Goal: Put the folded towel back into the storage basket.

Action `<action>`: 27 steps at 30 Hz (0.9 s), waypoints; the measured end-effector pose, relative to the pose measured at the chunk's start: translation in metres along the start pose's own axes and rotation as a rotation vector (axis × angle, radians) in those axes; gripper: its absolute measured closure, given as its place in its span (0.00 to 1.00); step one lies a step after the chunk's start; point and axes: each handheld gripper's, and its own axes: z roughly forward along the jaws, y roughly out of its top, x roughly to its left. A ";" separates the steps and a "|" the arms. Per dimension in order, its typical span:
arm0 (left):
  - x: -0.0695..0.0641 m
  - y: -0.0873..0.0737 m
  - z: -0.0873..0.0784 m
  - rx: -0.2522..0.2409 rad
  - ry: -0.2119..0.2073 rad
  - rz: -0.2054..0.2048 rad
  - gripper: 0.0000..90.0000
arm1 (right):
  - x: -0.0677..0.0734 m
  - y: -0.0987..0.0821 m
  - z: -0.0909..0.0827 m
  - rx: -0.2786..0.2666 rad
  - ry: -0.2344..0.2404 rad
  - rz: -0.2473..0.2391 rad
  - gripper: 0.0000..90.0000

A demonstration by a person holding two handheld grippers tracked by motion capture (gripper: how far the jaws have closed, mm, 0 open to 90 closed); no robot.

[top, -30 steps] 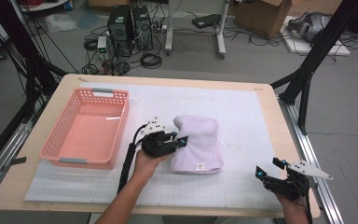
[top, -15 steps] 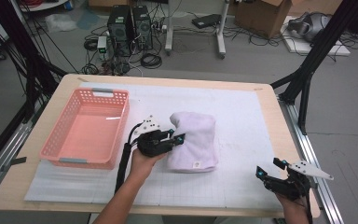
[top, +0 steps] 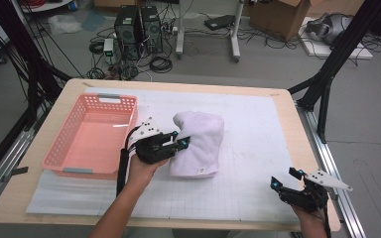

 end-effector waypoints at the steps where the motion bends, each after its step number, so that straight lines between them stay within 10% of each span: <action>1: 0.001 0.001 -0.002 -0.001 0.000 0.004 0.81 | 0.000 0.000 0.000 0.000 0.000 0.000 0.20; 17: 0.014 0.027 -0.043 -0.070 0.010 0.090 0.81 | 0.005 0.000 0.006 0.014 0.011 -0.015 0.20; 27: 0.031 0.035 -0.064 -0.117 0.039 0.076 0.81 | 0.003 0.000 0.008 0.019 0.009 -0.007 0.20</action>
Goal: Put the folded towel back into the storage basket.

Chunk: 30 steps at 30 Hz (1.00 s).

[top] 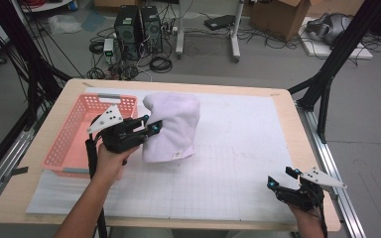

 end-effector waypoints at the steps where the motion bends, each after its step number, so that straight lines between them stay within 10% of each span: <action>1: 0.002 0.002 -0.001 -0.001 -0.002 0.002 0.81 | 0.000 0.000 0.000 0.000 0.000 -0.003 0.20; 30: 0.057 0.037 -0.072 -0.080 0.088 0.010 0.81 | 0.000 0.003 0.002 -0.014 0.001 -0.007 0.20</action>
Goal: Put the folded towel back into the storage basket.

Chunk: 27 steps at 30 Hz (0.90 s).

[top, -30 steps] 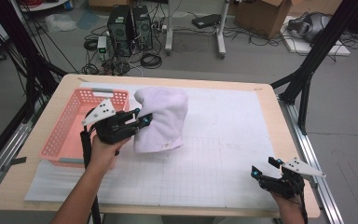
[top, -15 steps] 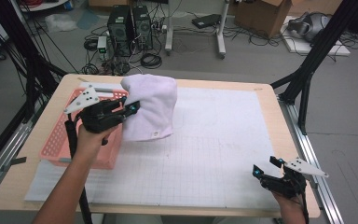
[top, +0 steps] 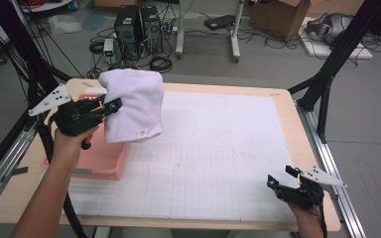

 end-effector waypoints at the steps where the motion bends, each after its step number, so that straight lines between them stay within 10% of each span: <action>1: 0.002 0.000 -0.002 -0.002 0.002 -0.001 0.81 | 0.000 0.000 0.000 0.004 0.003 0.002 0.20; 27: 0.059 -0.015 -0.065 -0.032 0.116 -0.092 0.81 | -0.001 -0.001 -0.004 -0.004 -0.016 0.002 0.20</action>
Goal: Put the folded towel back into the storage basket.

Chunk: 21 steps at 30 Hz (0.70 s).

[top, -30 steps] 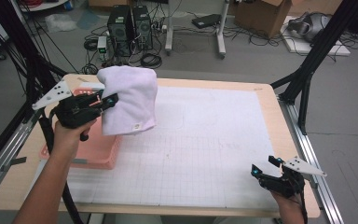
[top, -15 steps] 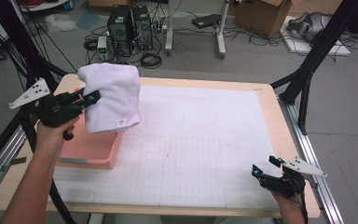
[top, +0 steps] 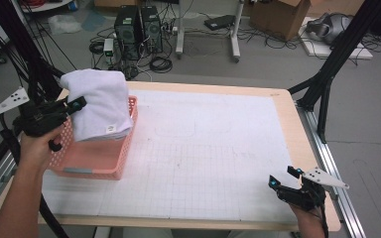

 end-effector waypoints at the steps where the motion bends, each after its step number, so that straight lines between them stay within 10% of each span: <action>1: 0.003 -0.001 -0.003 0.004 0.004 -0.007 0.81 | 0.000 0.000 0.000 0.001 0.002 0.002 0.20; 10: 0.016 -0.016 -0.015 0.032 0.042 -0.037 0.81 | 0.003 0.001 0.005 0.008 0.009 -0.003 0.20; 21: 0.018 -0.028 0.000 0.071 -0.033 -0.035 0.80 | 0.004 0.000 0.006 0.016 0.012 -0.004 0.20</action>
